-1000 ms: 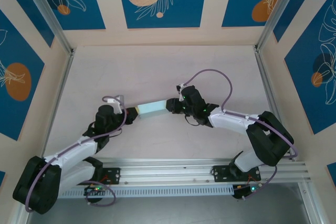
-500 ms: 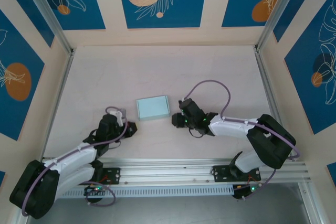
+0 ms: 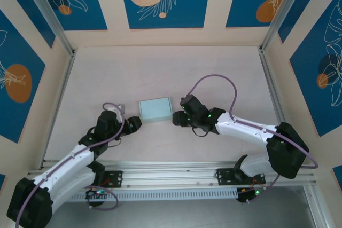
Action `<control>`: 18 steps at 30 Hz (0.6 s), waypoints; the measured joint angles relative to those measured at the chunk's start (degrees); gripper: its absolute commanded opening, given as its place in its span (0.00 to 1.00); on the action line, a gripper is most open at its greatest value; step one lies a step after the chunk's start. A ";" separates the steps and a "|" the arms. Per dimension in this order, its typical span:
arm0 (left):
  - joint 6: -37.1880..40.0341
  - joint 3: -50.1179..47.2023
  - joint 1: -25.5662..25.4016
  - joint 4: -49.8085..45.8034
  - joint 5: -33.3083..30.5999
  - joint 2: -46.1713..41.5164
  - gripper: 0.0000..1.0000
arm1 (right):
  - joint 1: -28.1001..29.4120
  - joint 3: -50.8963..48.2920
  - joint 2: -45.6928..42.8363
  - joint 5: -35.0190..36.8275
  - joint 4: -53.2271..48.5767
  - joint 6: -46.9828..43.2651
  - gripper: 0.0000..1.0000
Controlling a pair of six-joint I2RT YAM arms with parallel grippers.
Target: Fold the paper box
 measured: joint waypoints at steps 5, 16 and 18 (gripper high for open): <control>0.37 3.61 0.07 5.16 -1.18 12.74 0.69 | -3.23 4.96 3.72 -1.55 -1.40 0.09 0.55; 3.17 11.54 0.63 16.41 0.15 33.83 0.51 | -7.02 11.17 17.68 -6.88 -0.74 -0.66 0.49; 2.99 13.11 0.66 18.82 1.03 37.24 0.50 | -8.20 11.43 18.67 -8.00 -0.39 -1.05 0.49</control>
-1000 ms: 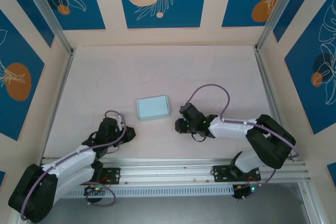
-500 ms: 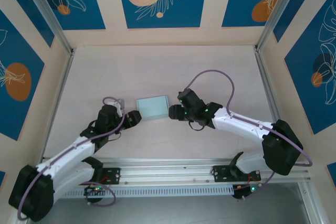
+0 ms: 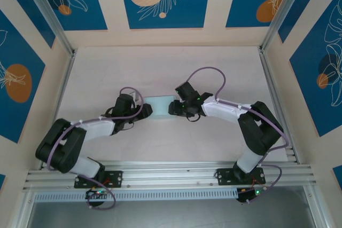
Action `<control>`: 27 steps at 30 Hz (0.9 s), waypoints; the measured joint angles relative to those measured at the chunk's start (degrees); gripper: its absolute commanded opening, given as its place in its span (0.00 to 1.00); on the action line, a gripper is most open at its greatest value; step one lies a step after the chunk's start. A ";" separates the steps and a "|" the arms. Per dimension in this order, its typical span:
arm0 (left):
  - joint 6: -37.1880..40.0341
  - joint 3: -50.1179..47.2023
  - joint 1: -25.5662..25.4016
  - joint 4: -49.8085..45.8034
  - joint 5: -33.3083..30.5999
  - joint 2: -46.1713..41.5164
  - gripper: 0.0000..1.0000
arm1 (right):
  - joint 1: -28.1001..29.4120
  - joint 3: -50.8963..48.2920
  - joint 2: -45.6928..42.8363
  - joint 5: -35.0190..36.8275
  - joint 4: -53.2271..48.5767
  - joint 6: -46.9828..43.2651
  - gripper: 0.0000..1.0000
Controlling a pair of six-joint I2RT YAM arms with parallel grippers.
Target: Fold the paper box
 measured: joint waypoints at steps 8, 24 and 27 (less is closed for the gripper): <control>-1.55 4.98 0.00 5.68 2.91 9.14 0.49 | -5.66 2.29 3.10 -2.36 1.03 -2.73 0.47; 4.50 5.29 5.27 -7.10 -6.32 -16.09 1.00 | -10.01 2.78 -13.05 5.92 -5.99 -11.45 1.00; 10.05 4.31 6.95 -10.25 -12.46 -22.60 1.00 | -12.11 1.07 -17.29 10.43 -6.01 -13.55 1.00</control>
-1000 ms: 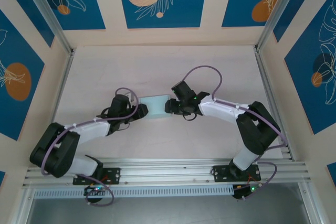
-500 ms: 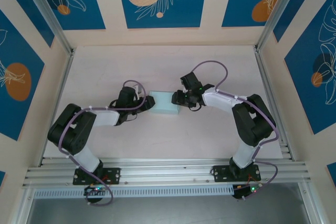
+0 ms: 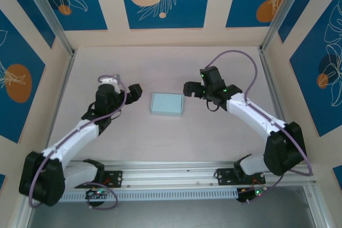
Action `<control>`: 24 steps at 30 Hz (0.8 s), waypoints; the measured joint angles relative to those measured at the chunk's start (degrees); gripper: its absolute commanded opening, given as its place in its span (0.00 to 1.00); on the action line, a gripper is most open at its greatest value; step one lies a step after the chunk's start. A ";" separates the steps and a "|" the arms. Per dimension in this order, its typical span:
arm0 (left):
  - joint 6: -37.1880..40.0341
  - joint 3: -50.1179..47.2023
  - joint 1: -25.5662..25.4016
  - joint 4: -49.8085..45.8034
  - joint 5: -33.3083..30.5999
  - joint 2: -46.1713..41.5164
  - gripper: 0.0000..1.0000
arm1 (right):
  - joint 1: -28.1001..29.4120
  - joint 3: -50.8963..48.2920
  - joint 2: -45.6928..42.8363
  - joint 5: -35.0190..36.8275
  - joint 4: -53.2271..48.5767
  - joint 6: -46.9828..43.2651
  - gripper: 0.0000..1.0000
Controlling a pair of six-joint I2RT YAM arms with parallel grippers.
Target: Fold the paper box
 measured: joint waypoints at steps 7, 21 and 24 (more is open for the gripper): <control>13.55 -6.97 0.94 -0.07 -12.83 -6.38 1.00 | -4.52 -9.77 -4.11 8.41 5.33 -6.82 1.00; 29.09 -17.03 10.10 14.56 -18.29 -2.69 1.00 | -16.76 -34.45 -15.37 5.84 37.03 -19.65 1.00; 30.53 -19.19 11.74 18.43 -16.48 0.59 1.00 | -20.17 -36.22 -15.74 3.65 40.52 -19.43 1.00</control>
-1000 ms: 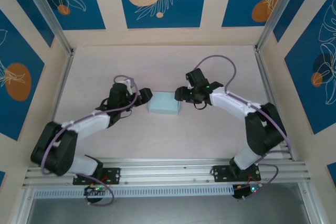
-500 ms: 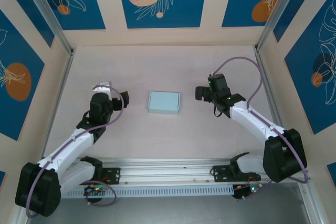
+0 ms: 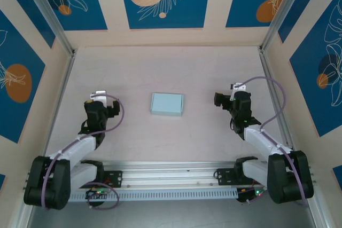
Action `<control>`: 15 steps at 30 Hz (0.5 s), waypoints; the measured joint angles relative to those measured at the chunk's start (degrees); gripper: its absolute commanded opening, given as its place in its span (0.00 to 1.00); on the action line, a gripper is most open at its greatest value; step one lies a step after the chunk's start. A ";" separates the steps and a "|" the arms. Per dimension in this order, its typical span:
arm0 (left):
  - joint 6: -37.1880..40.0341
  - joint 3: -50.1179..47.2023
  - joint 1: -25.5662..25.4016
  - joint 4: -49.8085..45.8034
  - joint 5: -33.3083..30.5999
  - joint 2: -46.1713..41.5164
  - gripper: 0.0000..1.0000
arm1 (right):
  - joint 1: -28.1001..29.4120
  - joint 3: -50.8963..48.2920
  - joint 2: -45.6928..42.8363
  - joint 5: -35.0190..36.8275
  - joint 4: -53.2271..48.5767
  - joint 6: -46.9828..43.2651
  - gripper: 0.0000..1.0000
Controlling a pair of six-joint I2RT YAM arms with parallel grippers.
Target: Fold the paper box
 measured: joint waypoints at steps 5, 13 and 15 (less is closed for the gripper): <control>2.56 -0.92 0.74 5.73 5.05 5.29 1.00 | -4.00 -4.33 0.15 -3.50 5.92 0.74 1.00; 5.16 -0.50 0.83 16.50 10.64 13.75 1.00 | -6.32 -5.29 6.36 -7.17 11.78 1.14 1.00; 5.79 0.02 0.92 19.65 11.52 17.55 1.00 | -6.38 -5.14 8.22 -7.85 12.98 1.11 1.00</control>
